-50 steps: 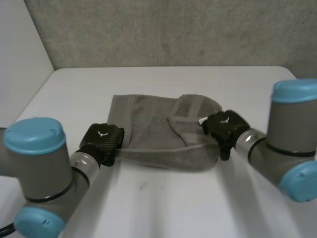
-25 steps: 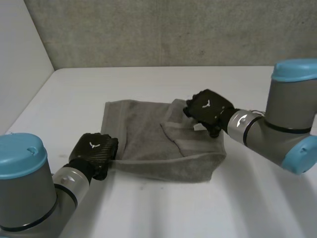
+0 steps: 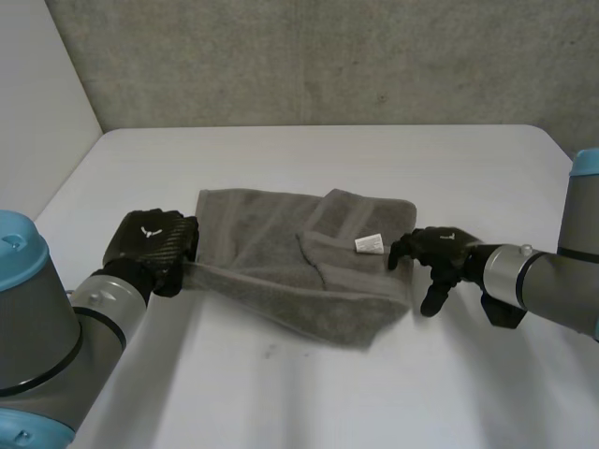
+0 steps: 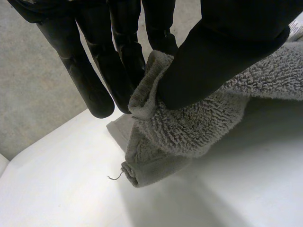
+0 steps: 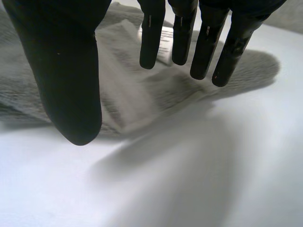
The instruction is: Fold the towel.
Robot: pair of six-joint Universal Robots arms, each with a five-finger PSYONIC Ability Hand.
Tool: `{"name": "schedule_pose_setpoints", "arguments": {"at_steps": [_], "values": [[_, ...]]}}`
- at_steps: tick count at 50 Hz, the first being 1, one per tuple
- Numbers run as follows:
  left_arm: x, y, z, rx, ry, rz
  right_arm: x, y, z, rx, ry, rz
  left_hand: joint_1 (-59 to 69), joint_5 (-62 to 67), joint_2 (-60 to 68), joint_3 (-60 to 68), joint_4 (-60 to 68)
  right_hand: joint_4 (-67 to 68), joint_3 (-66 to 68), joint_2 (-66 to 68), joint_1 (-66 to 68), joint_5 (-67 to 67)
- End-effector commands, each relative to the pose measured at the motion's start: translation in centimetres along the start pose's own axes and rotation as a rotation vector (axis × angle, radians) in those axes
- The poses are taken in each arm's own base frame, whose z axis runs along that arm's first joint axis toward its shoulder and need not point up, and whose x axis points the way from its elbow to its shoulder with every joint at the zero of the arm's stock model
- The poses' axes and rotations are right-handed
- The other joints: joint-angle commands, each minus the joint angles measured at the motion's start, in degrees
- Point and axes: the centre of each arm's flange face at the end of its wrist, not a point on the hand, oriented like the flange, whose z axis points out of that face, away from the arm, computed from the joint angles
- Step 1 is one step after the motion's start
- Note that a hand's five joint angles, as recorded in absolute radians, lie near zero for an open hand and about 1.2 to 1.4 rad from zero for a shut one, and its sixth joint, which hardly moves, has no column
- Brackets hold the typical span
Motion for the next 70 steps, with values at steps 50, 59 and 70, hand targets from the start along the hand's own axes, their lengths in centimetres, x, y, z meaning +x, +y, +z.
{"name": "schedule_pose_setpoints", "arguments": {"at_steps": [50, 59, 70], "values": [[-5.5, -16.9, 1.1, 0.204, -0.084, -0.022, -0.9, -18.2, -11.9, 0.498, 0.222, -0.259, 13.06, 10.84, 10.39, 10.34, 10.24, 56.80, 56.58, 55.45, 54.95, 56.27], [-4.3, -9.8, 8.0, -0.015, -0.044, -0.020, -0.4, -12.9, -4.3, 0.257, 0.142, -0.204, 13.06, 10.84, 10.39, 10.34, 10.24, 56.80, 56.58, 55.45, 54.95, 56.27], [-6.2, -17.4, 14.1, 0.473, -0.151, 0.020, 4.1, -17.7, 0.7, 0.609, 0.403, -0.294, 13.06, 10.84, 10.39, 10.34, 10.24, 56.80, 56.58, 55.45, 54.95, 56.27]]}}
